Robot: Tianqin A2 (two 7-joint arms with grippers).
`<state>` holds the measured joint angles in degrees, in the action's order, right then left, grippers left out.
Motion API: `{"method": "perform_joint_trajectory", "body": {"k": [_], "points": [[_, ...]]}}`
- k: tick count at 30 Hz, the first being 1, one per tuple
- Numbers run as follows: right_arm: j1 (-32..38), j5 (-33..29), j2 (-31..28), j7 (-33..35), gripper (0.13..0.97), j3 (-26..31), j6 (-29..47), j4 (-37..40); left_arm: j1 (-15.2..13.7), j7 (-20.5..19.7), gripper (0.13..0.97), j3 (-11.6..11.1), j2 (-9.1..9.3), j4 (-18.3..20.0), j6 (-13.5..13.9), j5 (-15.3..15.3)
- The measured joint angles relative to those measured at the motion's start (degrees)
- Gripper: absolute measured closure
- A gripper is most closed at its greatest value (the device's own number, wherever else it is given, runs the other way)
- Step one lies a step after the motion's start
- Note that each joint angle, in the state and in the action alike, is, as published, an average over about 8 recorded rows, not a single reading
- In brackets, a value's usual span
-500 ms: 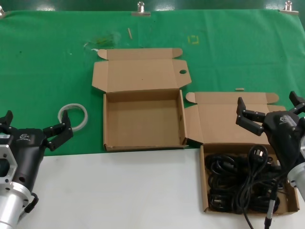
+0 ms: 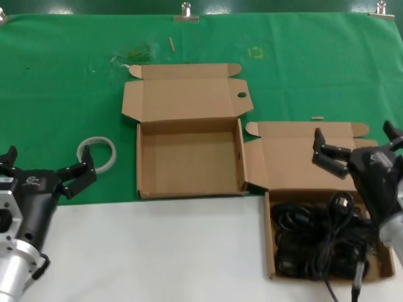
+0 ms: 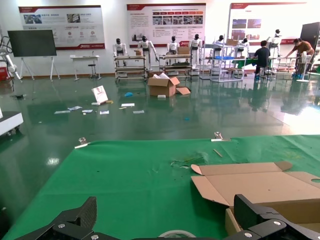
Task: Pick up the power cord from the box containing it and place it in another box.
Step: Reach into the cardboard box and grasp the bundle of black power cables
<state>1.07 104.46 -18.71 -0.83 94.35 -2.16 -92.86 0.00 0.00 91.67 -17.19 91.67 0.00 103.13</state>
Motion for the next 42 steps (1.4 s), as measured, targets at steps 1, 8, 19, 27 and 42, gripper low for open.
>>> {"method": "perform_joint_trajectory", "body": {"k": [1,8,19,27,42], "points": [[-0.1,1.1,-0.5,0.3,0.129,0.7,-1.2,-0.7,0.0,0.0,0.132,0.0,0.00,0.0,0.0,0.0],[-1.7,11.3,-4.1,3.5,0.129,7.3,-10.9,-4.6,0.0,0.0,0.144,0.0,0.00,0.0,0.0,0.0],[-6.0,17.5,0.6,0.8,0.129,8.4,-14.5,0.9,0.0,0.0,0.225,0.0,0.00,0.0,0.0,0.0],[-6.8,14.5,6.0,-3.6,0.132,3.3,-11.2,6.0,0.0,0.0,0.346,0.0,0.00,0.0,0.0,0.0],[-7.0,8.6,13.7,-7.5,0.219,-5.8,-2.2,9.7,0.0,0.0,0.621,0.0,0.00,0.0,0.0,0.0]]}}
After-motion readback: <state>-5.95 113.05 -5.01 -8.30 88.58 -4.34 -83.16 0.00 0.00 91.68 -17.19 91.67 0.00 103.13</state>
